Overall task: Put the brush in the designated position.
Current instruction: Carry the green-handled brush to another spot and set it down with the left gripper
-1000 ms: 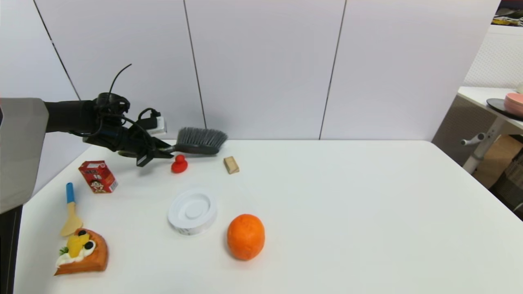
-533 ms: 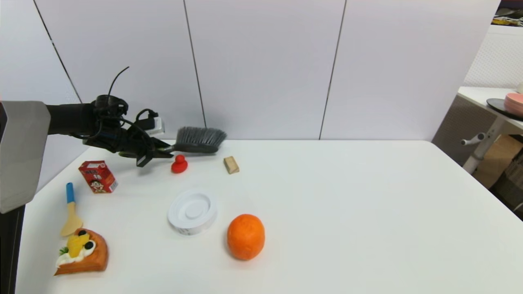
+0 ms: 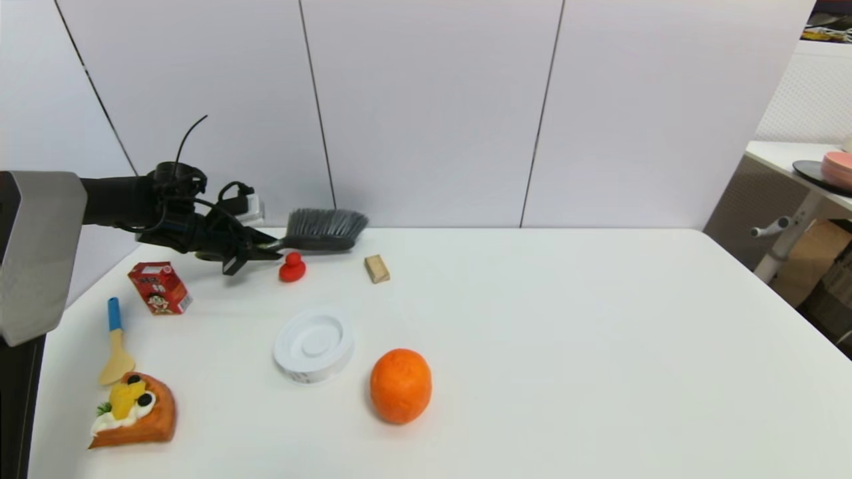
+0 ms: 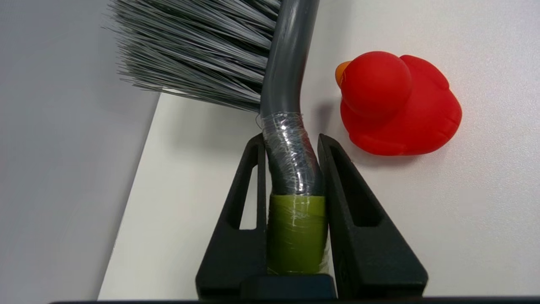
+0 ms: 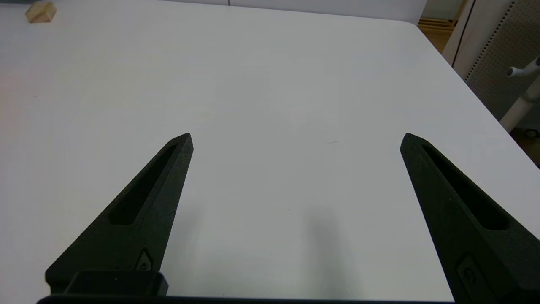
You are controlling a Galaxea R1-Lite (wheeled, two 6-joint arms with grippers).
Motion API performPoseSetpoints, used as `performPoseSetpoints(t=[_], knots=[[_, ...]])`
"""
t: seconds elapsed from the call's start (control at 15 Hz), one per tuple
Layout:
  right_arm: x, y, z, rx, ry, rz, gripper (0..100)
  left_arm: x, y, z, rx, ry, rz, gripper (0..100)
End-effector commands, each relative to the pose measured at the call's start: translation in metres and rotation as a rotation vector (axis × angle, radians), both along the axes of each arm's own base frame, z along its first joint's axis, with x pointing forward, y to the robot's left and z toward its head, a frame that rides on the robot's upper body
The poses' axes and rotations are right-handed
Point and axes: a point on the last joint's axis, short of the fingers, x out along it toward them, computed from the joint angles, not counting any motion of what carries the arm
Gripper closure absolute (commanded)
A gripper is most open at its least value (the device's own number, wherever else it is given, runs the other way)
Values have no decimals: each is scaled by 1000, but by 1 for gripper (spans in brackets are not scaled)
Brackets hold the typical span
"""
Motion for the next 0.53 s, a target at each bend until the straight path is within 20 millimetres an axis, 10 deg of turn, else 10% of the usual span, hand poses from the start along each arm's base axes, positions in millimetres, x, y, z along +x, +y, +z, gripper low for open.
performPoseSetpoints(t=[0.07, 0.53], knots=[[0, 0, 0, -1, 3, 1, 0, 2, 3, -9, -5, 16, -4, 100], [0, 0, 0, -1, 3, 1, 0, 4, 6, -15, -20, 18, -8, 100]])
